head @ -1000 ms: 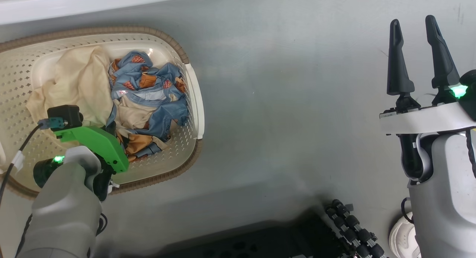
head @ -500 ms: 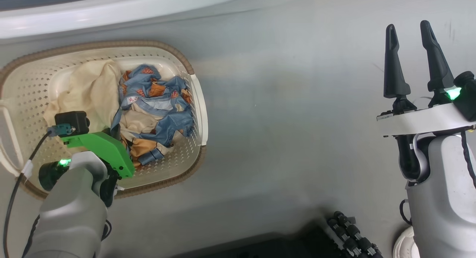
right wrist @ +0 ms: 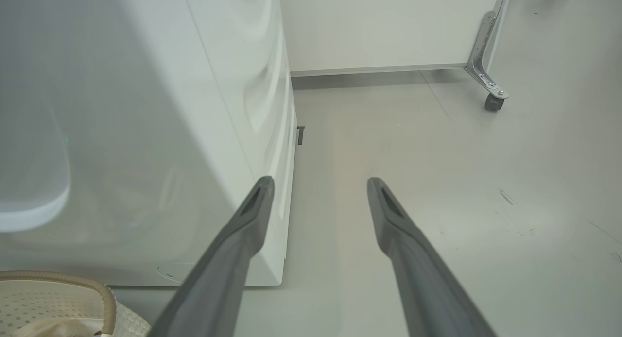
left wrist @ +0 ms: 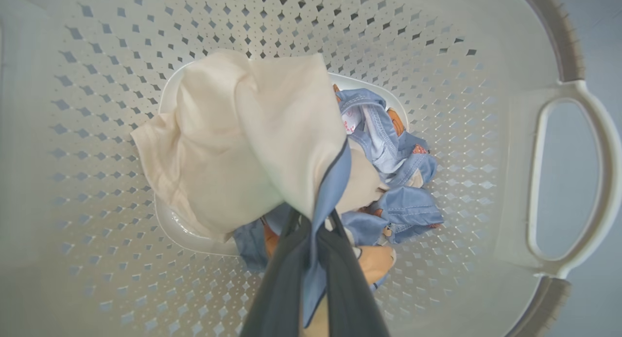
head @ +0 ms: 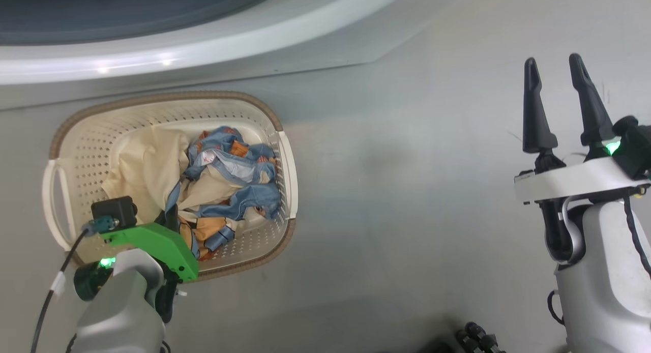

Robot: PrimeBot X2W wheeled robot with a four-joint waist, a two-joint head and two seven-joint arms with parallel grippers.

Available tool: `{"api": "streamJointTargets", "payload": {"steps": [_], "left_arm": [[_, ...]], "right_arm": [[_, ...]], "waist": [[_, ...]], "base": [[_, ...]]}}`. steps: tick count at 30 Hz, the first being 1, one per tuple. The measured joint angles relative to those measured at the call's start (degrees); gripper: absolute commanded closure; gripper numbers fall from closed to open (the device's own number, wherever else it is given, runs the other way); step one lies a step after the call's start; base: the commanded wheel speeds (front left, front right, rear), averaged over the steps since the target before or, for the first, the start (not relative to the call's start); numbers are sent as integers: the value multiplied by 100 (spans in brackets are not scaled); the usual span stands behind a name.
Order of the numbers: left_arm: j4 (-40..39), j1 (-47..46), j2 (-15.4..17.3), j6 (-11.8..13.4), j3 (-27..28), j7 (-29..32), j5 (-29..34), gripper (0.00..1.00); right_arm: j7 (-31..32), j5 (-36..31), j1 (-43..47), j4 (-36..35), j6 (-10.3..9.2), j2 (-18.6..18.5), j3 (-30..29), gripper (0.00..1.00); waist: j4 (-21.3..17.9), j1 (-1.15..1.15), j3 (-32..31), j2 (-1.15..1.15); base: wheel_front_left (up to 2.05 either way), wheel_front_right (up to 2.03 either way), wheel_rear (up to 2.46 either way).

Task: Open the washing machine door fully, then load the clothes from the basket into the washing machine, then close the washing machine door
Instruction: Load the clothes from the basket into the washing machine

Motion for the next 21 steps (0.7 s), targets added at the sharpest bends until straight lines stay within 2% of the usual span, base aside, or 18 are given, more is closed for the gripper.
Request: {"api": "streamJointTargets", "payload": {"steps": [8, 21], "left_arm": [[-68, 326, -69, 0, -53, -324, -70, 100], [-211, 890, -103, 0, -68, -474, -318, 100]], "right_arm": [[0, -1, 338, 104, 0, -102, -70, 0], [0, -1, 831, 235, 0, -194, -31, 0]], "waist": [[119, 0, -573, 0], [348, 0, -1521, 0]], "base": [[0, 0, 0], [0, 0, 0]]}}
